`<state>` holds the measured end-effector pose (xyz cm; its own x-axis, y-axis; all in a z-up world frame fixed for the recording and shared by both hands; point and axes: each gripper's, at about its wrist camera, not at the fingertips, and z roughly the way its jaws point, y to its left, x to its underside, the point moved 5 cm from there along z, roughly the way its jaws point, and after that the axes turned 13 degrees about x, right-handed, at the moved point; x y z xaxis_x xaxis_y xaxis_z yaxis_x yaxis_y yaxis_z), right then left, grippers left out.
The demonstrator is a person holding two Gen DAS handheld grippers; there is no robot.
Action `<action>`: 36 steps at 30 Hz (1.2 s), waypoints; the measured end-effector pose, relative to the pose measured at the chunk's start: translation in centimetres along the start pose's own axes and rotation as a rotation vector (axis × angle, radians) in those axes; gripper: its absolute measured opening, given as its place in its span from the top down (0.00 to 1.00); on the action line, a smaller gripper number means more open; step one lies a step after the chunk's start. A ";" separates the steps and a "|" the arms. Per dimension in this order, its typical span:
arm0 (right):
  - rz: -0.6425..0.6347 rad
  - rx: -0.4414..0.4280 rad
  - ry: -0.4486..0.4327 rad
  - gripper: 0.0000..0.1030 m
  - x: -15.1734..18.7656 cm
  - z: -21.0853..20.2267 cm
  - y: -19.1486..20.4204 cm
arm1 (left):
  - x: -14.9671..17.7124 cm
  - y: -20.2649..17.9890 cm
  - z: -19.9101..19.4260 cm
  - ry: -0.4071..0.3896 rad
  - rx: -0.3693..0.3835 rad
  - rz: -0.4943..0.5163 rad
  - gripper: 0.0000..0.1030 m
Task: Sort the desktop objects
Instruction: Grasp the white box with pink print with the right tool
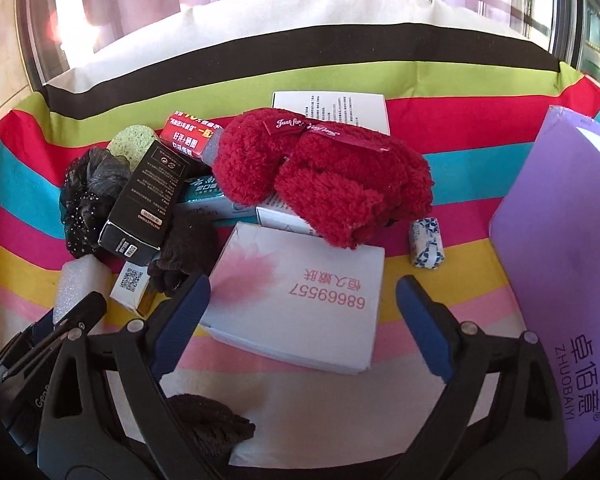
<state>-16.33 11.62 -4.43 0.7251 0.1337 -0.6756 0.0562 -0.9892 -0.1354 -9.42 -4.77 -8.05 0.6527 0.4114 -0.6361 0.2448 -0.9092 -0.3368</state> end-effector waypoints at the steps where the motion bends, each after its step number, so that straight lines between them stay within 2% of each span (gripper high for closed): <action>1: -0.007 0.019 -0.010 0.04 -0.1 0.0 0.2 | 0.0 -0.1 0.0 0.001 -0.003 0.002 0.54; 7: -0.039 0.120 -0.045 0.02 0.4 -1.4 -0.1 | -0.2 0.2 0.3 0.002 0.002 0.003 0.54; 11: 0.049 0.066 0.006 0.01 0.7 -0.6 -0.7 | -0.3 0.2 0.6 0.005 -0.004 0.010 0.54; 13: 0.043 0.029 0.034 0.01 0.6 -0.3 -0.1 | -0.4 0.3 0.6 0.005 -0.006 0.011 0.54; 17: -0.020 0.049 0.022 0.01 1.1 -0.5 1.2 | -0.5 0.4 0.7 0.004 -0.003 0.007 0.54; 20: 0.012 0.050 0.083 0.01 1.4 1.0 0.9 | -0.4 0.3 0.6 0.003 -0.003 0.005 0.54; 23: 0.026 0.031 0.105 0.02 1.5 1.9 0.6 | -0.4 0.4 0.5 0.002 -0.001 0.004 0.54; 24: 0.023 0.003 0.099 0.07 1.5 2.0 0.7 | -0.4 0.4 0.5 0.001 0.000 0.004 0.54; 29: 0.049 -0.004 0.067 0.07 1.2 1.4 -0.2 | -0.4 0.7 0.2 -0.012 0.021 -0.019 0.54; 36: 0.144 0.013 -0.101 0.07 -0.3 -2.7 -3.1 | -0.8 -0.2 -1.0 -0.085 0.078 -0.026 0.54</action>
<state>-14.90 14.50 -1.82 0.6521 -0.0028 -0.7581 -0.0525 -0.9978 -0.0414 -9.29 -4.97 -6.82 0.5827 0.4422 -0.6819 0.2026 -0.8916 -0.4050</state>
